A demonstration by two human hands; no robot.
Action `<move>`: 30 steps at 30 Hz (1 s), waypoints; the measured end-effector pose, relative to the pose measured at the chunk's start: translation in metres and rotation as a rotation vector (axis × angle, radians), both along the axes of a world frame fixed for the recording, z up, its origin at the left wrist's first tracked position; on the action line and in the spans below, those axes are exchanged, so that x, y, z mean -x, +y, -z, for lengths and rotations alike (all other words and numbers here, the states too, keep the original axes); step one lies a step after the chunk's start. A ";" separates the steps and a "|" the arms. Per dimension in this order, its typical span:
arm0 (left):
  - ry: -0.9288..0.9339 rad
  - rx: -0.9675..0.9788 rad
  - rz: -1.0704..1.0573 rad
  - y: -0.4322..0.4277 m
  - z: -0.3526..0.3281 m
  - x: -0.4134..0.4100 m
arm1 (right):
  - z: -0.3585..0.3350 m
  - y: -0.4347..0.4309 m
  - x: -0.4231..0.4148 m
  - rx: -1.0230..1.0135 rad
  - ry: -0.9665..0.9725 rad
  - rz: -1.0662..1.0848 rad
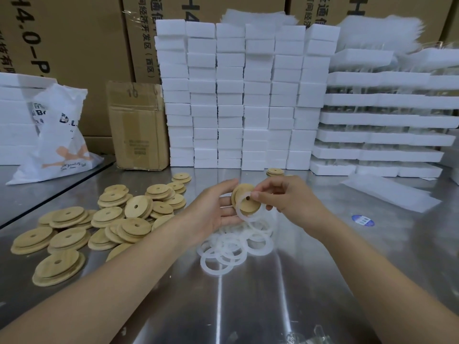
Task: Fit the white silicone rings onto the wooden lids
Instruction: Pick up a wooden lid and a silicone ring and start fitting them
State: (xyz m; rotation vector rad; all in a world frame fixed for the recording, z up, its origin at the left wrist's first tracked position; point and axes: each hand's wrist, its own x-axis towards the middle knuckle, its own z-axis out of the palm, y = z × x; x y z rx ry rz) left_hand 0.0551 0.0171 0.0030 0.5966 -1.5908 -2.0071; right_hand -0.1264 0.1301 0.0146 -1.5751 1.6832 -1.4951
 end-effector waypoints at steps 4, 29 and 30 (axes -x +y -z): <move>0.023 0.246 -0.013 0.005 0.005 0.000 | -0.001 -0.001 -0.003 0.058 0.009 0.062; -0.021 0.755 -0.218 -0.004 0.019 0.007 | -0.001 -0.002 0.002 0.098 0.155 0.037; -0.022 0.761 -0.217 -0.004 0.018 0.006 | -0.001 -0.002 0.002 0.095 0.157 0.039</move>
